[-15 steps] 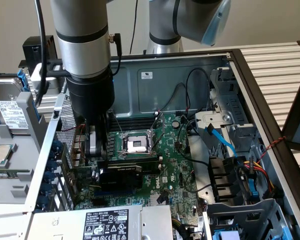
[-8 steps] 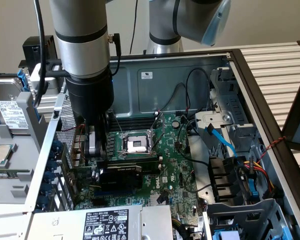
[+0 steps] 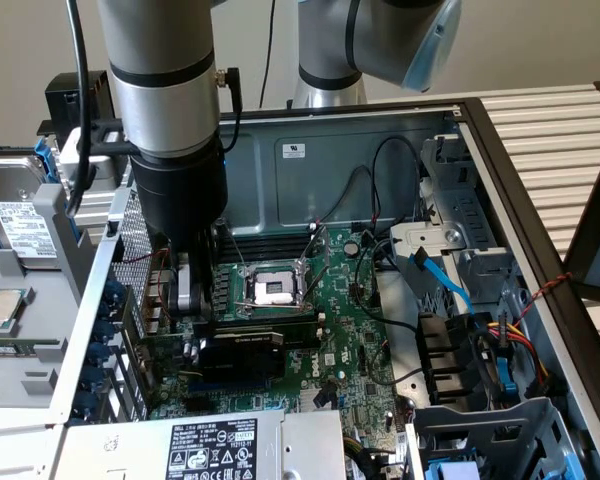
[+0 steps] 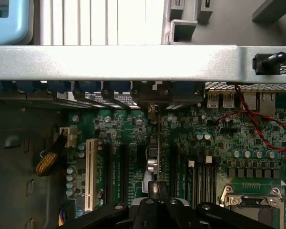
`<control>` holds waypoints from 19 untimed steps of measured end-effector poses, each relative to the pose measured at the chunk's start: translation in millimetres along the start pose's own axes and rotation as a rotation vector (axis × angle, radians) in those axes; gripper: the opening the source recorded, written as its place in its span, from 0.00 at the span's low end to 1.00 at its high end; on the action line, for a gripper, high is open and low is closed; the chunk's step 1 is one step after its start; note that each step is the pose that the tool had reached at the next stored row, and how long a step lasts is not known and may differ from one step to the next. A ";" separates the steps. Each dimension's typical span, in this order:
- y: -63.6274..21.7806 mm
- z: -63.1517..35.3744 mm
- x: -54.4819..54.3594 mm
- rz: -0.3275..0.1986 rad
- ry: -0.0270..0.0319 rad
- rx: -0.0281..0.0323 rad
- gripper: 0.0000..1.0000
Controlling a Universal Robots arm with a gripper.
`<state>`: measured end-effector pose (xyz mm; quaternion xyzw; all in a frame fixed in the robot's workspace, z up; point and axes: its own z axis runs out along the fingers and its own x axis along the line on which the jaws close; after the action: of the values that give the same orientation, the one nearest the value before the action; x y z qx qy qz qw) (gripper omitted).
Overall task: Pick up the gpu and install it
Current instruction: 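Press down on the gpu until it lock into place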
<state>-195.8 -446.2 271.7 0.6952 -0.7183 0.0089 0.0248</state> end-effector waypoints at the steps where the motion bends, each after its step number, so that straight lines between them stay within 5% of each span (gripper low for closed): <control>1: 0.0 0.0 0.0 0.000 -0.0005 -0.0001 0.11; 19: 0.3 0.1 2.0 0.000 -0.0055 -0.0002 0.11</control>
<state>-196.2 -448.2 271.7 0.6953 -0.7183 0.0069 0.0229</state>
